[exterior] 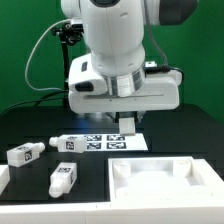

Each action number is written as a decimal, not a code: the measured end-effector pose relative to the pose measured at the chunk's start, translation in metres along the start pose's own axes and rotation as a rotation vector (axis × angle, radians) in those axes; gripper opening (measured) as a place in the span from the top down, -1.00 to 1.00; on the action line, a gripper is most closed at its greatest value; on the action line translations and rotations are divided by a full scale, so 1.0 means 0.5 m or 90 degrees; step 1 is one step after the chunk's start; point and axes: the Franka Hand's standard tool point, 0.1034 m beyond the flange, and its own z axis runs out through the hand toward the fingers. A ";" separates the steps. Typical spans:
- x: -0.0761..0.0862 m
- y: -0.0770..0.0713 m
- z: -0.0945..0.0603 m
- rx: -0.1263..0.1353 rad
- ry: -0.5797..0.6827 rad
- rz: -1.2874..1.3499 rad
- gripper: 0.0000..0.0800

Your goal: Assemble one leg

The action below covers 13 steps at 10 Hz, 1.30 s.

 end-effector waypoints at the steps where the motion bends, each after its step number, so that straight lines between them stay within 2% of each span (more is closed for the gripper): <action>1: 0.001 -0.006 -0.012 -0.002 0.031 -0.002 0.29; 4: 0.078 -0.122 -0.166 0.002 0.177 -0.038 0.29; 5: 0.088 -0.165 -0.198 0.006 0.228 -0.032 0.29; 6: 0.095 -0.195 -0.210 0.005 0.287 -0.044 0.29; 8: 0.096 -0.183 -0.198 0.010 0.356 -0.041 0.29; 11: 0.117 -0.189 -0.207 0.014 0.488 -0.051 0.29; 12: 0.140 -0.192 -0.216 0.001 0.536 -0.069 0.29; 13: 0.171 -0.189 -0.224 -0.004 0.590 -0.073 0.29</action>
Offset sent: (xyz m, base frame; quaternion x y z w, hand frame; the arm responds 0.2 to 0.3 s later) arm 0.0975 0.0576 0.0710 -0.0088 0.2123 -0.0251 0.9768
